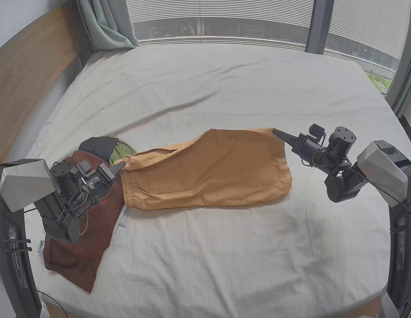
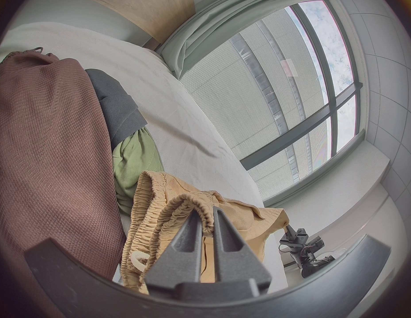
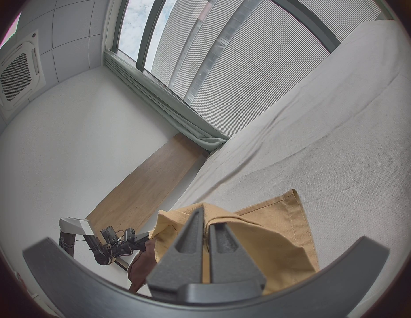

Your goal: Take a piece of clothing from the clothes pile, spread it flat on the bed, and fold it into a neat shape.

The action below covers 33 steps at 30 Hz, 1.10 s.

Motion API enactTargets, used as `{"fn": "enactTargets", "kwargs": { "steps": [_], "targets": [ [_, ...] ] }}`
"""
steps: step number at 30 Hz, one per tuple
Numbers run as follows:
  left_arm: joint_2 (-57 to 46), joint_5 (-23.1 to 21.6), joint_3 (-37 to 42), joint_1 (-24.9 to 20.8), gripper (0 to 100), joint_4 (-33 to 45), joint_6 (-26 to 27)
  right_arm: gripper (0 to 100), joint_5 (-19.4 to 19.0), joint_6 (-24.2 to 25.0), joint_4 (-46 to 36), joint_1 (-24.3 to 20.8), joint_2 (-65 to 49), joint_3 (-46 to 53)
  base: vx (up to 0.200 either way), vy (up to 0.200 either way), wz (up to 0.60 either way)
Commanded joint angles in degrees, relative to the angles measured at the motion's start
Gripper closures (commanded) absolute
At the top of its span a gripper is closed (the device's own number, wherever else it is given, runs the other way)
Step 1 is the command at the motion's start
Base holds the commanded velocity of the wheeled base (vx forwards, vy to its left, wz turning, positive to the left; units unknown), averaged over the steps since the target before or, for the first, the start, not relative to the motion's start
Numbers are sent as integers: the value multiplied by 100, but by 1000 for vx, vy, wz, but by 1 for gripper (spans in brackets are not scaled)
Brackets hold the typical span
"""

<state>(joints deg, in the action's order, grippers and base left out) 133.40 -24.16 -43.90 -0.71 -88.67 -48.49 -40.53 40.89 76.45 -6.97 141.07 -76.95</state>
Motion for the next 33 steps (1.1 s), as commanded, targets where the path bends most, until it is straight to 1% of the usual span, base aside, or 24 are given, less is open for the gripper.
{"fn": "enactTargets", "kwargs": {
  "steps": [1,4,5,6,7,15,24,29,32,33],
  "targets": [
    [54,-1,-31,0,100,-1,-11,100,-7,-2,2,12,70,-66,0,0,0],
    [54,-10,-49,-8,100,-1,-20,100,2,-2,2,12,114,-101,0,0,0],
    [54,-1,-49,-8,0,-1,-20,100,2,-2,2,12,114,-101,0,0,0],
    [63,-1,-57,-35,0,-1,-11,100,2,-2,2,21,123,-128,0,0,0],
    [63,-10,-57,-35,0,-1,-11,0,2,-2,2,21,131,-163,0,0,0],
    [19,113,-233,27,0,-1,-239,0,2,-11,2,29,175,-154,0,0,0],
    [-25,122,-189,27,0,-1,-231,0,10,-72,98,-6,-176,488,0,0,0],
    [-121,140,-137,27,0,-10,-231,0,19,-239,107,-15,-273,734,0,0,0],
    [-253,140,-66,9,0,-1,-231,0,19,-336,116,-41,-378,989,0,0,0],
    [-359,140,13,-17,0,-1,-231,0,19,-424,195,-67,-458,1235,0,0,0]
  ]
}}
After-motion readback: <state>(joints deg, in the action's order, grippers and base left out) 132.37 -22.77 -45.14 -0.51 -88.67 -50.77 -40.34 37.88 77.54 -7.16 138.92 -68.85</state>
